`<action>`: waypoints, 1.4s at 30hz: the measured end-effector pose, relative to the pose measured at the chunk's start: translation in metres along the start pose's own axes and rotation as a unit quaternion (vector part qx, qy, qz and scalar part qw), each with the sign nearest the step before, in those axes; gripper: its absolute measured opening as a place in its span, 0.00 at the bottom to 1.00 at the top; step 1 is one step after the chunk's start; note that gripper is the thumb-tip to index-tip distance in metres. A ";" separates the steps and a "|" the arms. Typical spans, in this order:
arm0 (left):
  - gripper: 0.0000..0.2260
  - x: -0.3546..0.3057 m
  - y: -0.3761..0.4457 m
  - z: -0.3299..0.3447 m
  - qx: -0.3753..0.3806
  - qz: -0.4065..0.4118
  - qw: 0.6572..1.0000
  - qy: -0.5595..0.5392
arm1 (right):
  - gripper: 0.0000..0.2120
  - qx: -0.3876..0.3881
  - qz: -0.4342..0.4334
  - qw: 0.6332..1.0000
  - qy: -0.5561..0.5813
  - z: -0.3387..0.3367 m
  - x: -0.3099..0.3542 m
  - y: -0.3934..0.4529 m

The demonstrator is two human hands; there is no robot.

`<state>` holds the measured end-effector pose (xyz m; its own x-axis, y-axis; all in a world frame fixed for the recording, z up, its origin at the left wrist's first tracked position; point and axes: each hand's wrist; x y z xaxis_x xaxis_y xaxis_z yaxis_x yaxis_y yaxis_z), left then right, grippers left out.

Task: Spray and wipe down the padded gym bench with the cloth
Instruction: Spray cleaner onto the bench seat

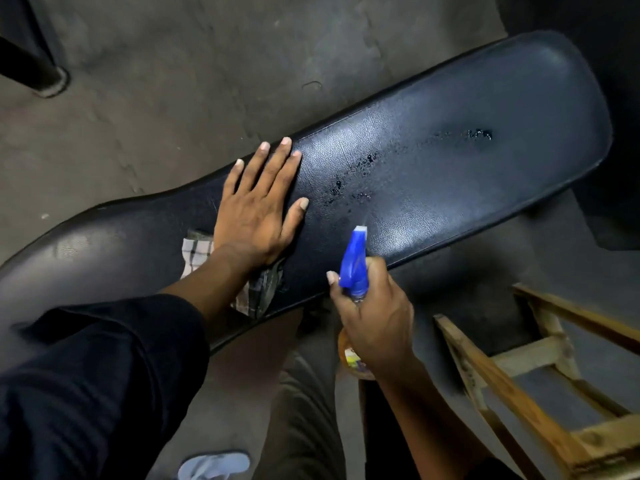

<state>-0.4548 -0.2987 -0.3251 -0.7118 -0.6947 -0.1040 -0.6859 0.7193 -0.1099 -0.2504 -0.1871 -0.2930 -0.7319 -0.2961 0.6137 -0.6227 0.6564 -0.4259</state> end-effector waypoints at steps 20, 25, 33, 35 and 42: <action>0.28 0.007 -0.005 -0.014 0.030 -0.020 0.998 -0.054 | 0.22 -0.020 -0.193 0.979 0.065 -0.012 0.086 0.008; 0.30 0.033 -0.050 -0.015 0.003 -0.094 0.993 -0.069 | 0.19 -0.003 -0.206 0.978 0.042 -0.013 0.100 0.007; 0.27 0.063 -0.083 -0.009 -0.033 -0.157 0.984 -0.082 | 0.20 0.104 -0.151 0.981 -0.060 0.046 0.060 -0.041; 0.26 0.063 -0.083 -0.008 -0.040 -0.162 0.981 -0.097 | 0.21 0.093 -0.144 0.982 -0.073 0.053 0.052 -0.048; 0.25 0.077 -0.095 -0.013 -0.060 -0.208 0.964 -0.154 | 0.21 0.089 -0.188 0.977 -0.038 0.050 0.077 -0.053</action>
<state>-0.4459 -0.4204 -0.3095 -0.3052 -0.8787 -0.3670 -0.9282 0.3607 -0.0918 -0.2874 -0.2793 -0.2564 -0.4564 -0.5486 0.7005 -0.8850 0.3616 -0.2934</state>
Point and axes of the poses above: each hand's wrist, its own y-axis towards the middle knuckle, its own z-axis out of the palm, x = y × z, and after that the axes turned 3 degrees about z, right-handed
